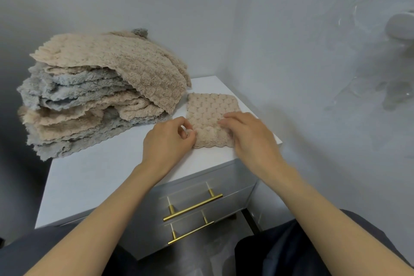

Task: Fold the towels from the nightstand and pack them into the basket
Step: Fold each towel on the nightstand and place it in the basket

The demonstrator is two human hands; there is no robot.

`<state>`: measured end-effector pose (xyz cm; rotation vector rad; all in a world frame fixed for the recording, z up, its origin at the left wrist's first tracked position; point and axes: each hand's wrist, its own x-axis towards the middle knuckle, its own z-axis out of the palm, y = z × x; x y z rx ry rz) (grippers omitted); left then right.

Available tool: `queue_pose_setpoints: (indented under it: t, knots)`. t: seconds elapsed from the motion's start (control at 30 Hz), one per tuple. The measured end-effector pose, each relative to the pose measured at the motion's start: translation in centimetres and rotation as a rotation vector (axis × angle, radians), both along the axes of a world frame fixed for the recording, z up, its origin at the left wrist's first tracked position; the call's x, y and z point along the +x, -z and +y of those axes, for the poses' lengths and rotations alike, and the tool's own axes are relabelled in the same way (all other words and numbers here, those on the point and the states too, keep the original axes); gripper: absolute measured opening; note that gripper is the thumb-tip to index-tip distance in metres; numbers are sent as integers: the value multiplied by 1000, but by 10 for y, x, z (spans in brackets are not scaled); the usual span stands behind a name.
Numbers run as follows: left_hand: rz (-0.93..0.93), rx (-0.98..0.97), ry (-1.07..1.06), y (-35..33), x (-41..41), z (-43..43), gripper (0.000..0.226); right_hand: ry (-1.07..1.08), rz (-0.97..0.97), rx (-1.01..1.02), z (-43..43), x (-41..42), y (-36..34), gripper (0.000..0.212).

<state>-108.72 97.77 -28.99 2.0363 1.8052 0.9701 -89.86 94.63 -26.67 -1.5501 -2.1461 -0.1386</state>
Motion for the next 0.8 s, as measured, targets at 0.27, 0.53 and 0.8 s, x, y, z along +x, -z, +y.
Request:
queue_pose_setpoints:
  t: [0.27,0.53,0.8]
  knots:
    - [-21,-16,15,0,-1,2,9,-53,-265,-209,-13,-35,24,58]
    - [8,18,18,1,-3,0,10,83,-266,-314,-19,-3,22,59]
    - [159,219,340,2,0,-6,22,125,-249,-259,-13,9,14,53]
